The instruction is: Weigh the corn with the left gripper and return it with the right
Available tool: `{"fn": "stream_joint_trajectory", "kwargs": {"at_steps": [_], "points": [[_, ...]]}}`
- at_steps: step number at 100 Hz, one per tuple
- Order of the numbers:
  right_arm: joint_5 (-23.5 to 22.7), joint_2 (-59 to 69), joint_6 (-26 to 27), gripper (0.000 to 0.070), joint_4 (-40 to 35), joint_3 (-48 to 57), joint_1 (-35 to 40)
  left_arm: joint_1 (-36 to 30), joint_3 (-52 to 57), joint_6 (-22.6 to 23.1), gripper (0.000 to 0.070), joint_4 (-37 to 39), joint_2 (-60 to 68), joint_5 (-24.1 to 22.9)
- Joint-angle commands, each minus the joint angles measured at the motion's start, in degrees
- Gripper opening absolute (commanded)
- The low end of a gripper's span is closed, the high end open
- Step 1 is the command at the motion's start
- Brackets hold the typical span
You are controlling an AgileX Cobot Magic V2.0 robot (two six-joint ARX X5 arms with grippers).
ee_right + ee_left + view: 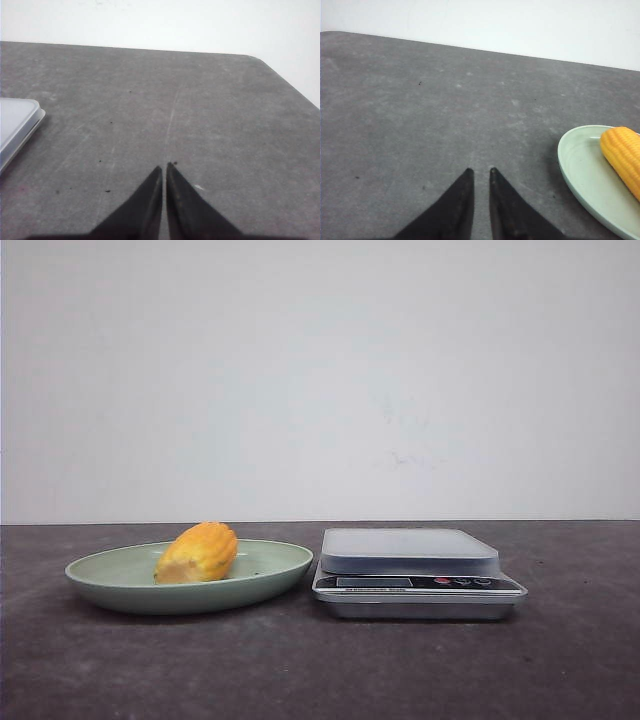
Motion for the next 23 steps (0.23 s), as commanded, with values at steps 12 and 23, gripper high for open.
{"fn": "stream_joint_trajectory", "kwargs": {"at_steps": [12,23], "points": [[0.2,-0.1,-0.4,0.0008,0.6,-0.1,-0.2,-0.9,-1.0,0.5,0.0012,0.0,-0.1,0.1],[0.2,-0.1,-0.4,0.0008,0.6,-0.1,-0.2,-1.2,-1.0,0.5,0.0012,0.0,-0.1,0.1]]}}
